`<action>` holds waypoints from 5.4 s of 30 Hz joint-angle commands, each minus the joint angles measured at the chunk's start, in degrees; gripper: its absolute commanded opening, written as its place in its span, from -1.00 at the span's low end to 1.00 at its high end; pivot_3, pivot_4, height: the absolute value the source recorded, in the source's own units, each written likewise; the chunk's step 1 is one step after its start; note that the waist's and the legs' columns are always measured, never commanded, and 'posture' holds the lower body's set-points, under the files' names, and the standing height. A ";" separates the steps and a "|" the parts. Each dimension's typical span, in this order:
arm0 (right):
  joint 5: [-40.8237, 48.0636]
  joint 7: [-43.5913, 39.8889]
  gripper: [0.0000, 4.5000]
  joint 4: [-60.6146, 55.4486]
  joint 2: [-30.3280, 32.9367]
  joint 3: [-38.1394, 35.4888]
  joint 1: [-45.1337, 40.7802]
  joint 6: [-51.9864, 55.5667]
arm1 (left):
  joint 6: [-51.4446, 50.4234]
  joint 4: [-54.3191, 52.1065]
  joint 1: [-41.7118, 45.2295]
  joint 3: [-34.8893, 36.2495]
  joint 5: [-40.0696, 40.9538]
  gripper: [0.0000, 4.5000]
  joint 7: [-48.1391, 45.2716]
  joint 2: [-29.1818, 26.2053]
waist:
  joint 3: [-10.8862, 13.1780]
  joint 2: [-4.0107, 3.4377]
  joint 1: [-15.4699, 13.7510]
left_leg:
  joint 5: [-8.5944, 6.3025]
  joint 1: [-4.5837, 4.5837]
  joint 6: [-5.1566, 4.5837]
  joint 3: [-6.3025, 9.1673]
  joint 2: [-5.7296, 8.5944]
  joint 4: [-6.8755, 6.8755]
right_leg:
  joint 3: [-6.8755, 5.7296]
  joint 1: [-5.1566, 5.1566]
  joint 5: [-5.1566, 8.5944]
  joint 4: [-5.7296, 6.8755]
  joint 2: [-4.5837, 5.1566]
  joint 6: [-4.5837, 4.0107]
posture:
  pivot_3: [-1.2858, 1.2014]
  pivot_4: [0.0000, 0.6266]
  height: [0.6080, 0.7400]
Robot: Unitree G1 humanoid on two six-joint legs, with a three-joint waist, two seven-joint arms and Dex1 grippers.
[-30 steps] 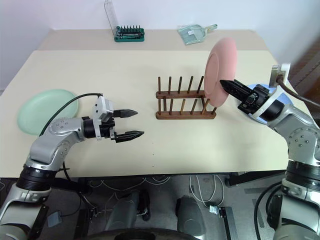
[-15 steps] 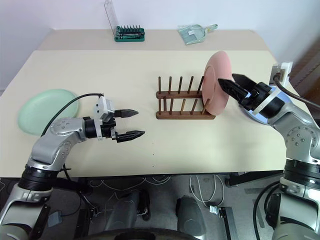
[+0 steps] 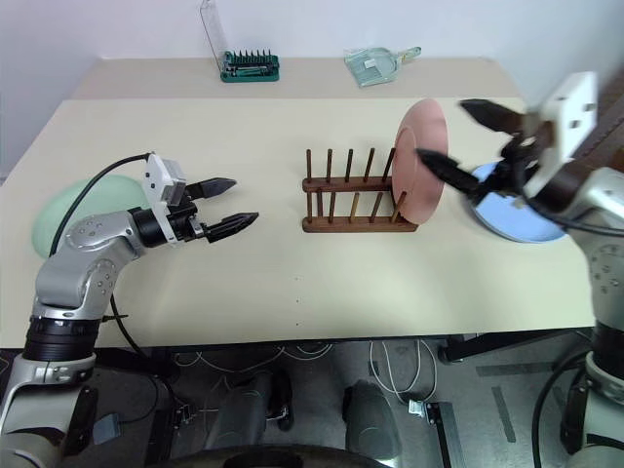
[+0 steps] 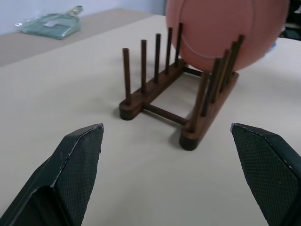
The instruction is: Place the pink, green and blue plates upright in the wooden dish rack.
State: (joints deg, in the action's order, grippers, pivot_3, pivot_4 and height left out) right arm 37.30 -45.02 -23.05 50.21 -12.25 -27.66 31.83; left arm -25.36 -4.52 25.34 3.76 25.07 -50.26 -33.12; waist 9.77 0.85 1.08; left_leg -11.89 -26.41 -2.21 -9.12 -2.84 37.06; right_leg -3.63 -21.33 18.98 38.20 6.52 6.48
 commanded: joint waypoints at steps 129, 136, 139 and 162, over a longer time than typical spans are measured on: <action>-6.42 6.18 -1.00 -1.86 -24.38 1.43 -11.22 6.40 | -2.49 -9.42 -1.05 3.38 3.58 0.97 6.21 -3.94 | 0.03 0.41 -0.01 | 0.05 -0.03 0.13 -0.15 -0.03 -0.08 | -0.18 -0.13 -0.07 0.06 -0.07 0.00 | 0.03 -0.52 0.88; 6.70 12.37 -1.00 -2.52 -25.72 -5.14 -8.12 15.43 | -0.67 -8.99 -2.87 -2.87 2.51 0.97 -0.18 -3.30 | -0.01 0.27 -0.04 | 0.03 -0.02 0.11 -0.15 -0.01 -0.16 | -0.18 -0.15 -0.09 0.02 -0.01 -0.04 | 0.03 -0.52 0.88; 11.76 13.04 -1.00 -2.04 -25.12 -7.48 -6.41 17.22 | -0.87 -8.58 -3.07 -4.40 3.28 0.97 -3.28 -2.99 | -0.01 0.27 -0.09 | 0.03 -0.02 0.09 -0.15 -0.02 -0.16 | -0.18 -0.14 -0.09 0.02 -0.01 -0.04 | 0.03 -0.52 0.88; 21.00 18.28 -1.00 5.88 -24.05 -9.06 -1.34 18.93 | -1.41 -10.00 -4.17 -4.90 2.96 0.97 -3.28 -1.34 | 0.00 0.25 -0.09 | 0.02 -0.03 0.04 -0.15 -0.02 -0.13 | -0.18 -0.13 -0.09 0.00 -0.01 -0.03 | 0.03 -0.52 0.88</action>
State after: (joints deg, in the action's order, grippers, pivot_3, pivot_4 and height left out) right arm 56.09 -27.10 -16.28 25.82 -19.66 -28.82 50.90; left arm -27.06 -12.36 21.00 -1.50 27.51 -53.55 -34.68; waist 9.77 1.09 0.99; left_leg -11.87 -26.44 -2.17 -9.27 -2.86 36.93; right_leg -3.81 -21.46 18.89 38.19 6.51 6.45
